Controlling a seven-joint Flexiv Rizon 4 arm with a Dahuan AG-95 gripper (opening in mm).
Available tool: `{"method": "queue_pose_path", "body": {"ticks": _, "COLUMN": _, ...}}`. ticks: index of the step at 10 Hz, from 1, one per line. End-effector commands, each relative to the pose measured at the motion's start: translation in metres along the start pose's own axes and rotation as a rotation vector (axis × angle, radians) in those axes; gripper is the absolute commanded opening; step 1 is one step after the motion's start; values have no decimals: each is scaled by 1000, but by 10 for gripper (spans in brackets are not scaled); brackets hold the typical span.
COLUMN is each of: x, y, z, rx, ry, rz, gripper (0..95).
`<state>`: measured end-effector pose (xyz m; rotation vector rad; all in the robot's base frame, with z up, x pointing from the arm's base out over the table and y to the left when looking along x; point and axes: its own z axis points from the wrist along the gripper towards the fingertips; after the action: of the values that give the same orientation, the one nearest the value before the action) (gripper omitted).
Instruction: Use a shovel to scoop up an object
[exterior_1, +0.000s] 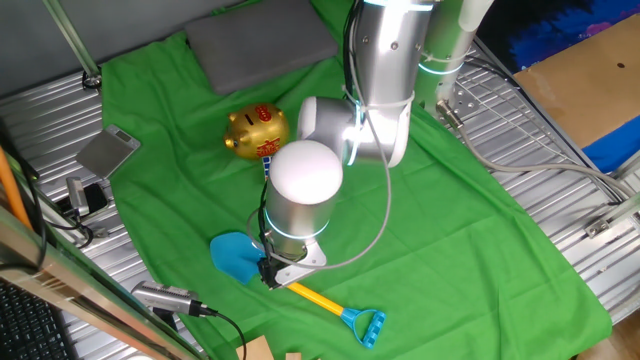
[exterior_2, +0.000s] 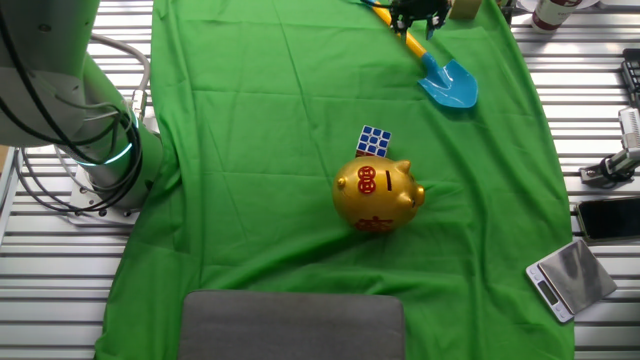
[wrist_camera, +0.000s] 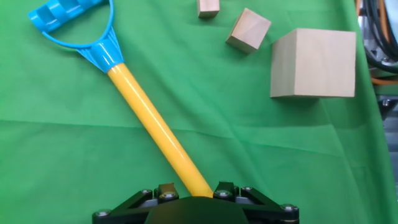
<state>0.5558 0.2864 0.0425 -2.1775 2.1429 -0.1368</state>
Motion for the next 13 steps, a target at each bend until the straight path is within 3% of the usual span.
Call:
{"method": "queue_pose_path", "body": {"ticks": 1, "x": 0, "y": 1, "z": 2, "rx": 3, "ry": 4, "rz": 7, "gripper": 380}}
{"method": "queue_pose_path", "body": {"ticks": 13, "x": -10, "y": -1, "z": 14, "rx": 12, "ry": 0, "rz": 6, "gripper": 380}}
